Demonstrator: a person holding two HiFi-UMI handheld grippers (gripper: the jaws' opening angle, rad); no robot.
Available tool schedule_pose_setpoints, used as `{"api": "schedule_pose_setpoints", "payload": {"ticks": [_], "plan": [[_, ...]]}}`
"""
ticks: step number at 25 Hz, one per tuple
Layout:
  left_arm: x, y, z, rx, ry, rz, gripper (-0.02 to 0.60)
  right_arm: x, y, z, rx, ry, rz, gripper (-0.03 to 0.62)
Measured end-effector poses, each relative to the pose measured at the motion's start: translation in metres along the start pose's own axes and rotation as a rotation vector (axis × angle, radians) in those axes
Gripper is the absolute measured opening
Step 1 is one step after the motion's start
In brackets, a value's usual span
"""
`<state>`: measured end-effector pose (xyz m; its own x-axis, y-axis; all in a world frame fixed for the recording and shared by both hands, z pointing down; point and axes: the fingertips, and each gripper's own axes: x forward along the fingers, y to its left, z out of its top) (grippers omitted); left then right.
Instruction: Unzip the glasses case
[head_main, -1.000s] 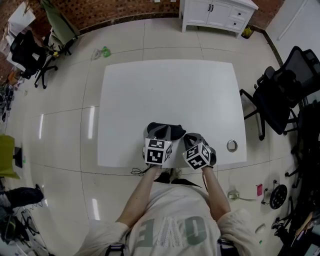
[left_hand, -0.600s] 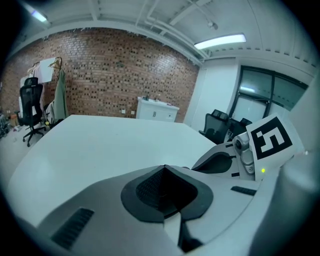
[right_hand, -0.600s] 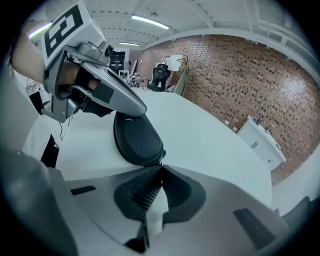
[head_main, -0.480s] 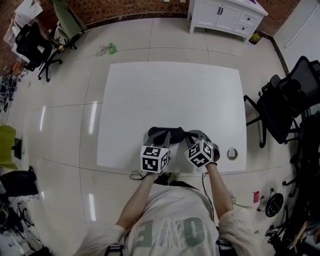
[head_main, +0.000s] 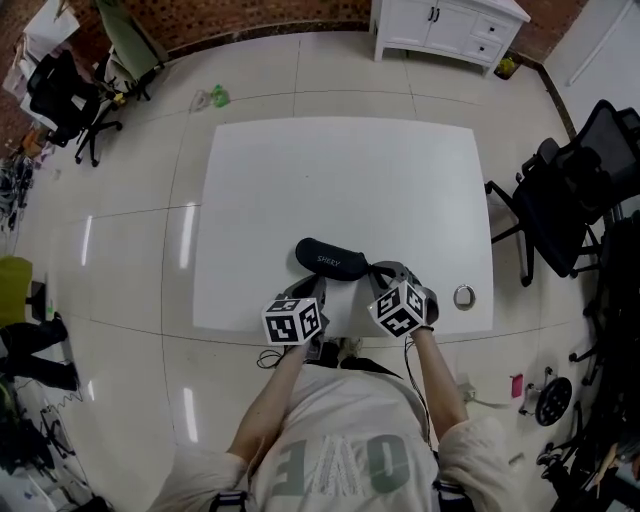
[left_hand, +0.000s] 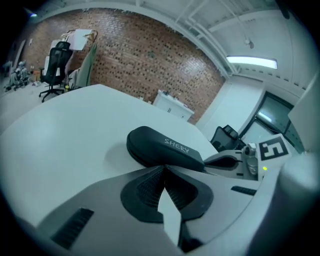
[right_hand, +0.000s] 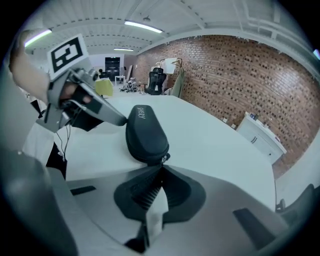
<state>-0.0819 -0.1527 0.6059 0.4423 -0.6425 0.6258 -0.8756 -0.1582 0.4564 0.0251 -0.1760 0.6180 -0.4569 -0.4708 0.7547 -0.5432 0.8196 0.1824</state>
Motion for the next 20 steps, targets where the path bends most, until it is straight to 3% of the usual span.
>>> {"api": "schedule_pose_setpoints", "payload": {"ticks": [7,9,12,15,17,20], "plan": [[0.026,0.015,0.033,0.111,-0.012,0.025,-0.008,-0.019,0.058,0.002,-0.028,-0.035,0.073,0.000],[0.020,0.014,0.050,0.164,-0.062,0.048,-0.008,-0.017,0.069,0.003,-0.017,-0.040,0.084,0.000],[0.001,-0.016,0.076,0.335,-0.145,0.039,-0.008,-0.015,0.075,0.005,-0.008,-0.042,0.094,0.000],[0.014,-0.049,0.060,0.524,-0.057,-0.021,-0.008,-0.013,0.077,0.006,0.001,-0.038,0.090,0.000],[0.025,-0.050,0.042,0.541,-0.005,-0.036,-0.008,-0.011,0.080,0.006,0.004,-0.030,0.090,0.000],[0.031,-0.050,0.039,0.504,-0.012,-0.043,-0.008,-0.009,0.077,0.001,0.018,-0.025,0.092,0.000]]}}
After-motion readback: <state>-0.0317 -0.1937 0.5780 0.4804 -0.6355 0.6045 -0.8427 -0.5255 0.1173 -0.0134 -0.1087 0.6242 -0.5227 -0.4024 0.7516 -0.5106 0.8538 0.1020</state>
